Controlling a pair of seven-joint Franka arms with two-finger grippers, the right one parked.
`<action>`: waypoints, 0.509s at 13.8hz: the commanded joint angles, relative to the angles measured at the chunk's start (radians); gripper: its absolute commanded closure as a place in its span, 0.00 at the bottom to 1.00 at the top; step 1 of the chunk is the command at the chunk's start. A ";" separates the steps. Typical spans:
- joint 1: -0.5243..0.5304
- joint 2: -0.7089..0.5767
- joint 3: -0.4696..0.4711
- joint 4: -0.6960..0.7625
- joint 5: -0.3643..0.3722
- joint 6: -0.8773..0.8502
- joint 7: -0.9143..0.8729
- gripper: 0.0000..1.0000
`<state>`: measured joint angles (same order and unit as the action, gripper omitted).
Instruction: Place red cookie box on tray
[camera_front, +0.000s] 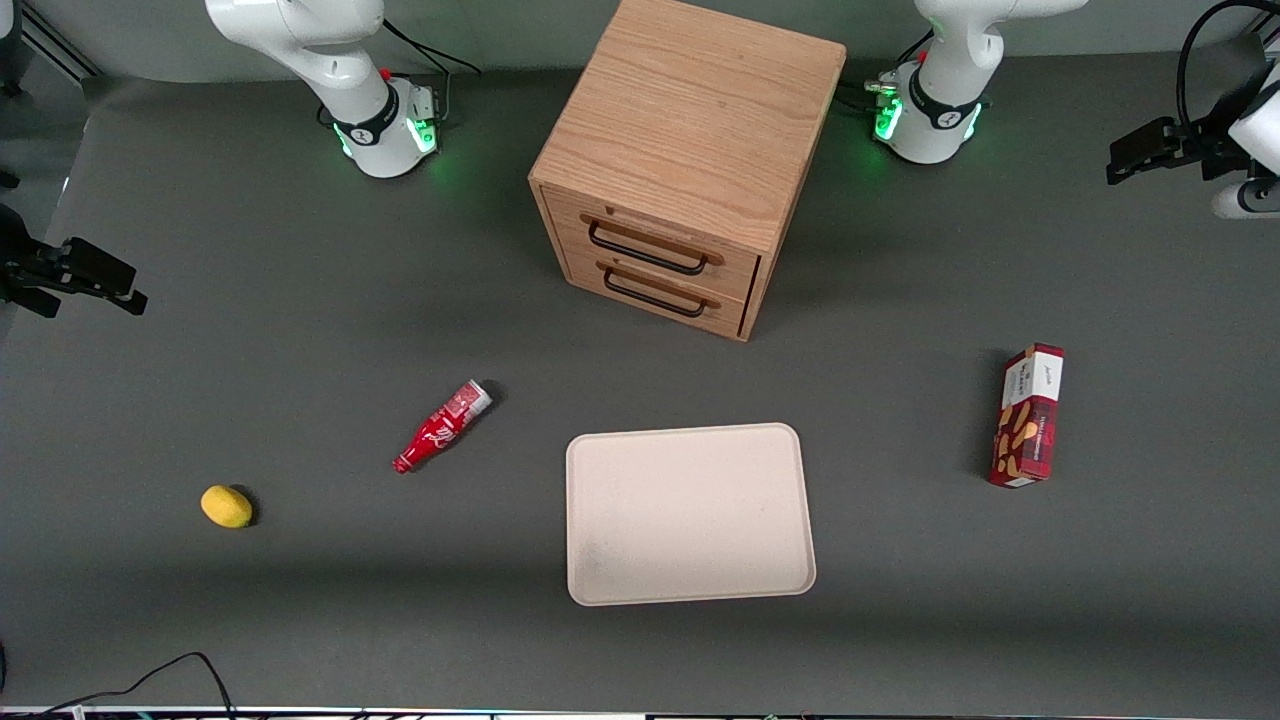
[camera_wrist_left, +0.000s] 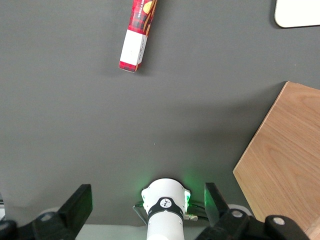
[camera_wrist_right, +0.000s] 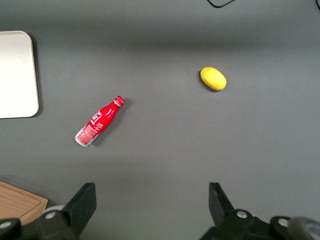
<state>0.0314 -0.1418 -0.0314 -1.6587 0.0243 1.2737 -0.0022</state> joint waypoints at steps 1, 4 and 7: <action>0.001 0.005 -0.002 0.027 0.014 -0.014 -0.013 0.00; -0.001 0.013 -0.005 0.033 0.014 -0.016 -0.033 0.00; 0.002 0.007 0.001 0.031 0.005 -0.014 -0.038 0.00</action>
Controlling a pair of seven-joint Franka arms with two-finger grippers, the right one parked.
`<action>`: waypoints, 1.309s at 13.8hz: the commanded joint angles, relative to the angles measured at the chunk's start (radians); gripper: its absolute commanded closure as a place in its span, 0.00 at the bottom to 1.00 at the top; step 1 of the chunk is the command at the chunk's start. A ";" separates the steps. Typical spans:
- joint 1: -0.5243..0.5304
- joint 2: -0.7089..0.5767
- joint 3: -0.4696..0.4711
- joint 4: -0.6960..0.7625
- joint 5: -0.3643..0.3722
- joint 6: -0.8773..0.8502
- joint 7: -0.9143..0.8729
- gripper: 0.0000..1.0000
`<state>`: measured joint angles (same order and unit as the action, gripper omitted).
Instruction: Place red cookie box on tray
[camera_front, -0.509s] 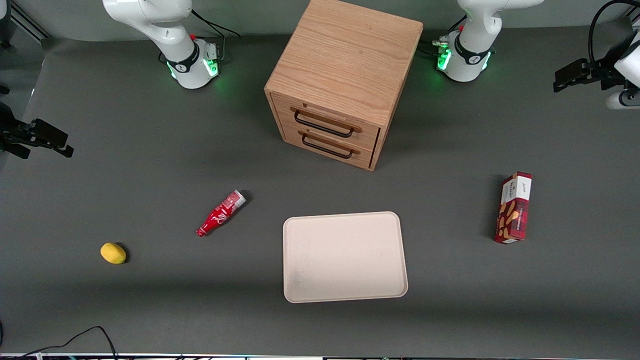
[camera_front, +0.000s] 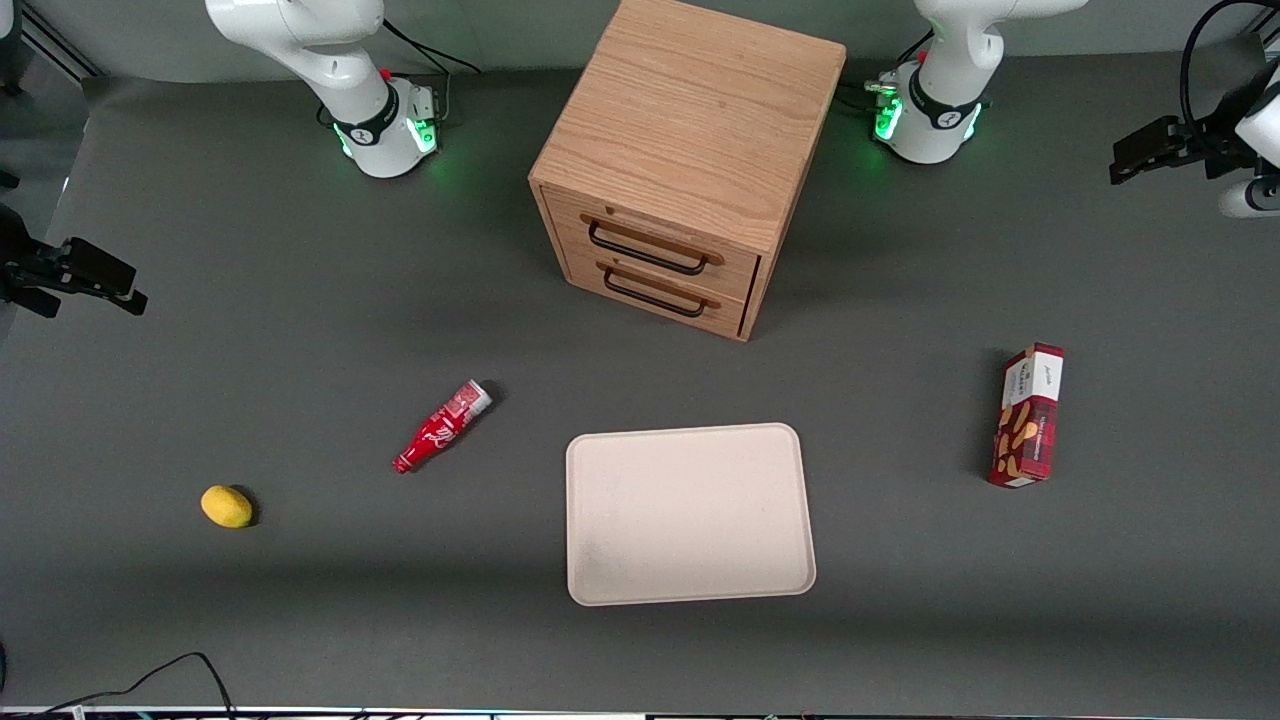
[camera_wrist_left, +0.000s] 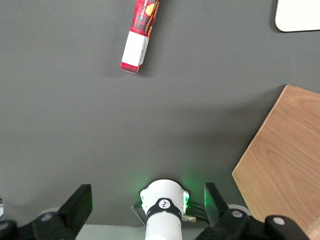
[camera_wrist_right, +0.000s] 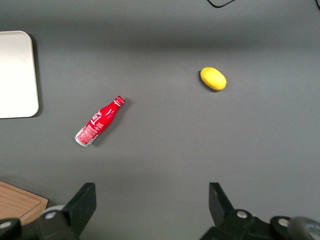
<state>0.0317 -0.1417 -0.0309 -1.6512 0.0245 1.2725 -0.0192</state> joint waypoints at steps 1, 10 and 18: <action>0.002 0.005 0.000 0.024 0.005 -0.013 -0.021 0.00; 0.007 0.057 0.092 0.111 0.017 0.011 0.140 0.00; 0.007 0.258 0.197 -0.117 -0.003 0.339 0.452 0.00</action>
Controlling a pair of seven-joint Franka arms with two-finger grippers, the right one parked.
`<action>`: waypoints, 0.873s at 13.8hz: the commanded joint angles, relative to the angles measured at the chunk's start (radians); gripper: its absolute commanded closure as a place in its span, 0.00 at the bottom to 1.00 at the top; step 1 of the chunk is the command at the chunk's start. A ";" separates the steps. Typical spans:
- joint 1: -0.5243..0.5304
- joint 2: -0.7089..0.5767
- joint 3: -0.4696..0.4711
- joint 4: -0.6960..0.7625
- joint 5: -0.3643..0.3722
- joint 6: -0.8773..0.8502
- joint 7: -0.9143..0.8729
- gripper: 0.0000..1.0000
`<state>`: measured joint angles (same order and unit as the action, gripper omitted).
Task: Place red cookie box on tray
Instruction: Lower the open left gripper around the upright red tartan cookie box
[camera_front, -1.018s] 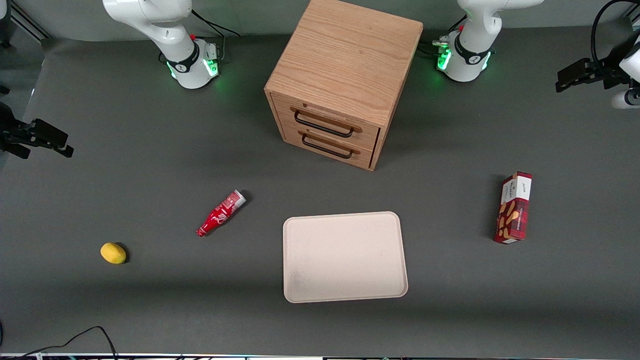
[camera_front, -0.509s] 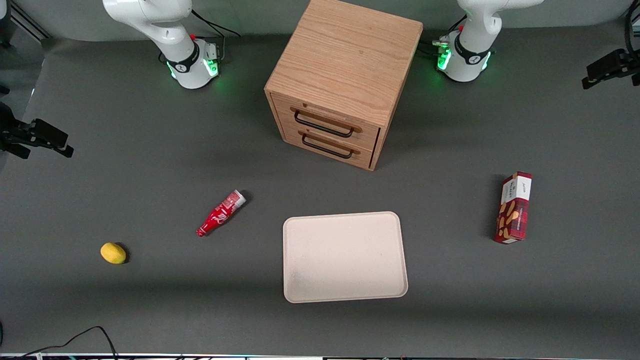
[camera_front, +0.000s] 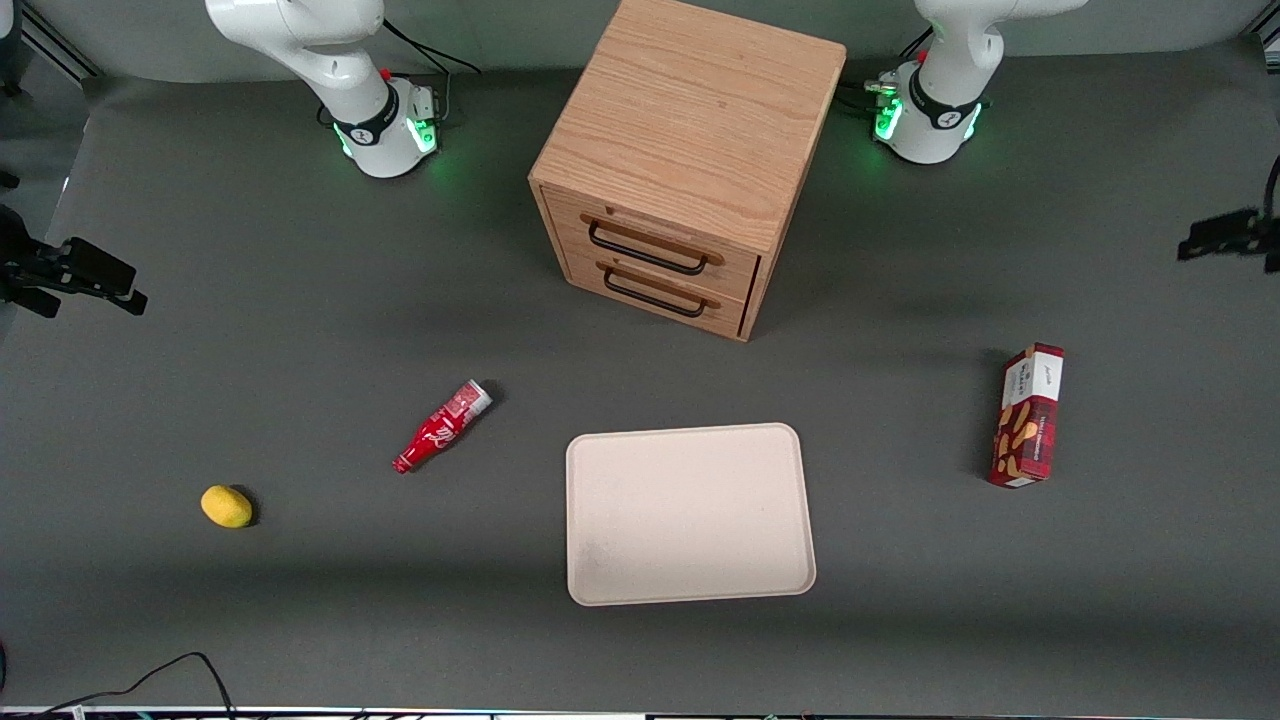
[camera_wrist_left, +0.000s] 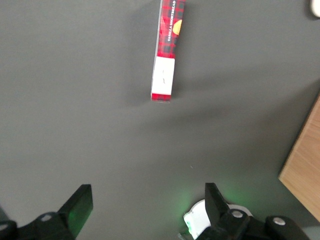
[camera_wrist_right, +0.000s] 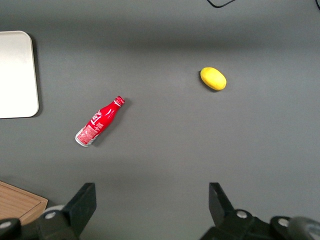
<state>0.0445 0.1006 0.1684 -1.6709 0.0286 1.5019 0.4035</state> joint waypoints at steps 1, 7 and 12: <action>-0.008 0.040 -0.004 -0.140 -0.019 0.179 0.034 0.00; -0.014 0.220 -0.038 -0.266 -0.113 0.516 0.103 0.00; -0.014 0.318 -0.078 -0.285 -0.154 0.692 0.104 0.00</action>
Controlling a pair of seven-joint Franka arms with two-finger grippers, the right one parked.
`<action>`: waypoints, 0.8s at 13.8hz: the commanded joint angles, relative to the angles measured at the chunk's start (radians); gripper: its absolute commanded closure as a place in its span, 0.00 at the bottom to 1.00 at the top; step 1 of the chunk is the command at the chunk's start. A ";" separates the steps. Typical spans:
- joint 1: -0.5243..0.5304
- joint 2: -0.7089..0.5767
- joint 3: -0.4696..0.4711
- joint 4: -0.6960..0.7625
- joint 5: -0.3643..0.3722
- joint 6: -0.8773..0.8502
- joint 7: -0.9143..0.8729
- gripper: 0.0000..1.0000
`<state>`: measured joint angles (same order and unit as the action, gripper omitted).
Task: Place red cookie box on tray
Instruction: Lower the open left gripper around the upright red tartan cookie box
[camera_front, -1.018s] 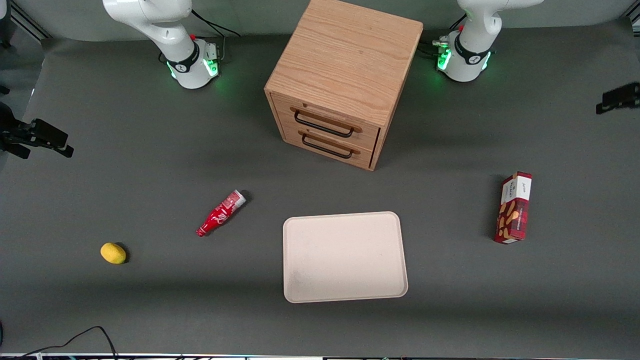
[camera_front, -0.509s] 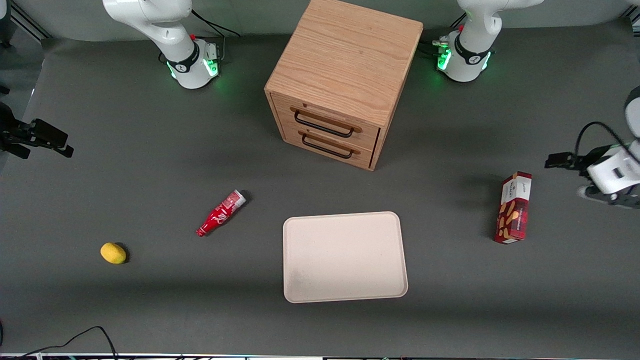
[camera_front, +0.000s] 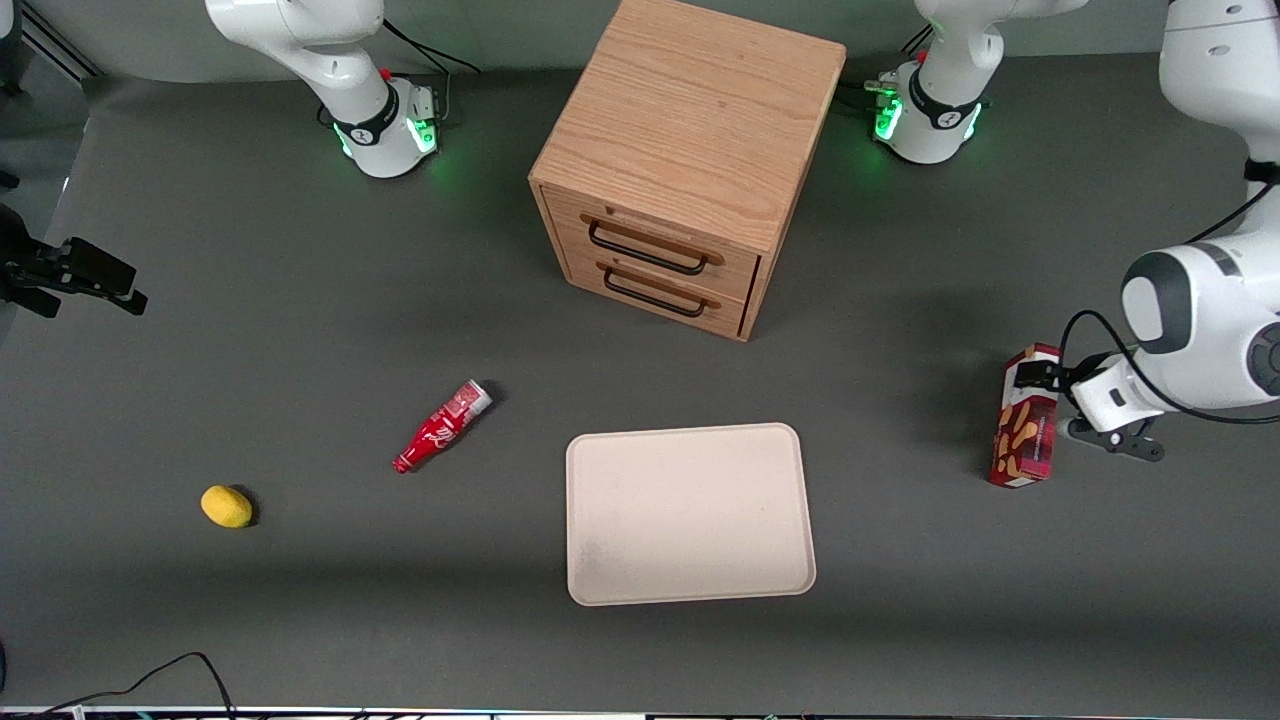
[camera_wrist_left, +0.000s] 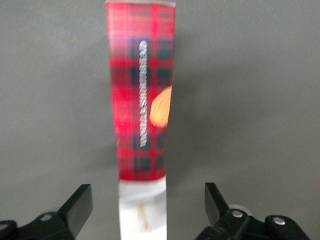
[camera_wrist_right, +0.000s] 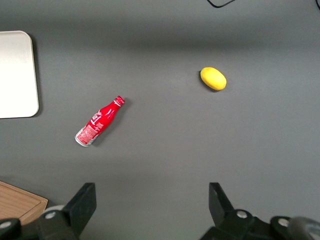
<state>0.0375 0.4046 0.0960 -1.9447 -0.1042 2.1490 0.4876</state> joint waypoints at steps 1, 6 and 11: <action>-0.007 0.028 -0.005 -0.011 -0.020 0.072 0.020 0.00; -0.007 0.066 -0.010 -0.010 -0.020 0.134 0.023 0.17; -0.007 0.060 -0.012 -0.010 -0.020 0.124 0.023 1.00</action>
<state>0.0362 0.4769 0.0819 -1.9475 -0.1080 2.2712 0.4906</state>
